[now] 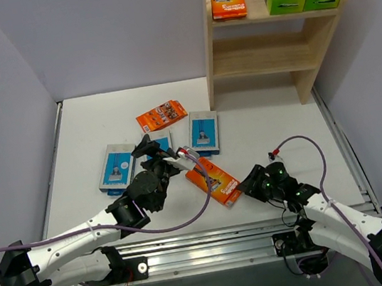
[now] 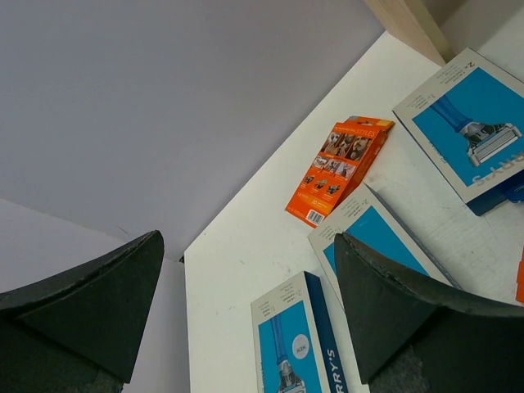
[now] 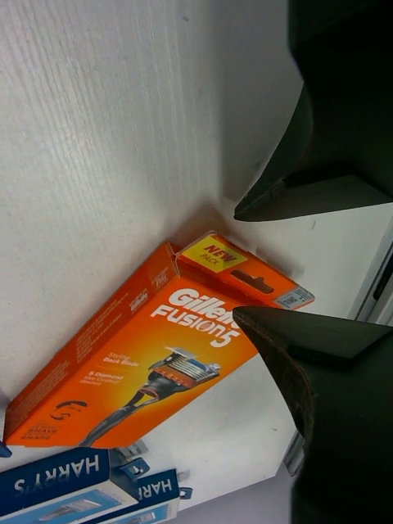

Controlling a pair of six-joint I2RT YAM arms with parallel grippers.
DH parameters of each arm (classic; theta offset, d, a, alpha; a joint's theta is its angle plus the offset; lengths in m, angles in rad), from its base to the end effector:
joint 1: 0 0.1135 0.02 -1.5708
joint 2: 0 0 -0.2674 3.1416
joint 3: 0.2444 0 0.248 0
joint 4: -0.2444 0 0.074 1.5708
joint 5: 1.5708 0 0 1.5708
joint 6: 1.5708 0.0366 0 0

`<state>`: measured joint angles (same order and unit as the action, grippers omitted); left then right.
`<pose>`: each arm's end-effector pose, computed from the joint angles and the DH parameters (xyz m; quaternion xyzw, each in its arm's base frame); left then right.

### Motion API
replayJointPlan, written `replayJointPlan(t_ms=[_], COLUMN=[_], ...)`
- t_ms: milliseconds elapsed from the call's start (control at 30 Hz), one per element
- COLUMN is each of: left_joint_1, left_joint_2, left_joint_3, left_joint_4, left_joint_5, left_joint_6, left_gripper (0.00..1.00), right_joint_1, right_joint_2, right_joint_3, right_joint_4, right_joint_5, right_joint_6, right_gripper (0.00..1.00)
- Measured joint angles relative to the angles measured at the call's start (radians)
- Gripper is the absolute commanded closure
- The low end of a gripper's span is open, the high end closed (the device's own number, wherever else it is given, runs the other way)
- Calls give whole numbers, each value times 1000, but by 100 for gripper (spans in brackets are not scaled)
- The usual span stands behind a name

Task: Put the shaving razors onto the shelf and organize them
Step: Grab a shaving razor with the right arm

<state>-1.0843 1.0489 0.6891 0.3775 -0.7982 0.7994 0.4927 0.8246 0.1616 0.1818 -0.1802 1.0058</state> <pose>0.1319 -0.1933 0.3185 0.3591 0.6040 0.1763 0.6893 0.1401 0.0827 0.1581 0.1710 0.8357 0.4079 0.3255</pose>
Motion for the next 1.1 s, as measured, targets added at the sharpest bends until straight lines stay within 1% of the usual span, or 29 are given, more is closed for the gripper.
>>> replayJointPlan(t_ms=[233, 433, 567, 767, 900, 1000, 1033, 1100], left_joint_1=[0, 0, 0, 0, 0, 0, 0, 0], left_joint_2=[2, 8, 8, 8, 8, 8, 8, 8], left_joint_3=[5, 15, 15, 16, 16, 16, 16, 16], left_joint_4=[-22, -39, -39, -46, -46, -46, -46, -46], left_joint_5=[11, 21, 23, 26, 26, 29, 31, 33], left_joint_6=[-8, -14, -15, -21, -21, -22, -22, -23], left_gripper=[6, 6, 6, 6, 6, 6, 6, 6], right_joint_1=[0, 0, 0, 0, 0, 0, 0, 0], right_joint_2=[52, 74, 115, 208, 260, 267, 266, 265], right_joint_3=[-3, -3, -3, -1, 3, 3, 3, 3], right_joint_4=[31, 64, 119, 245, 303, 306, 302, 290], right_joint_5=[32, 53, 54, 52, 45, 44, 45, 44], right_joint_6=[10, 19, 19, 25, 27, 26, 26, 24], right_gripper=[54, 53, 53, 54, 60, 67, 73, 77])
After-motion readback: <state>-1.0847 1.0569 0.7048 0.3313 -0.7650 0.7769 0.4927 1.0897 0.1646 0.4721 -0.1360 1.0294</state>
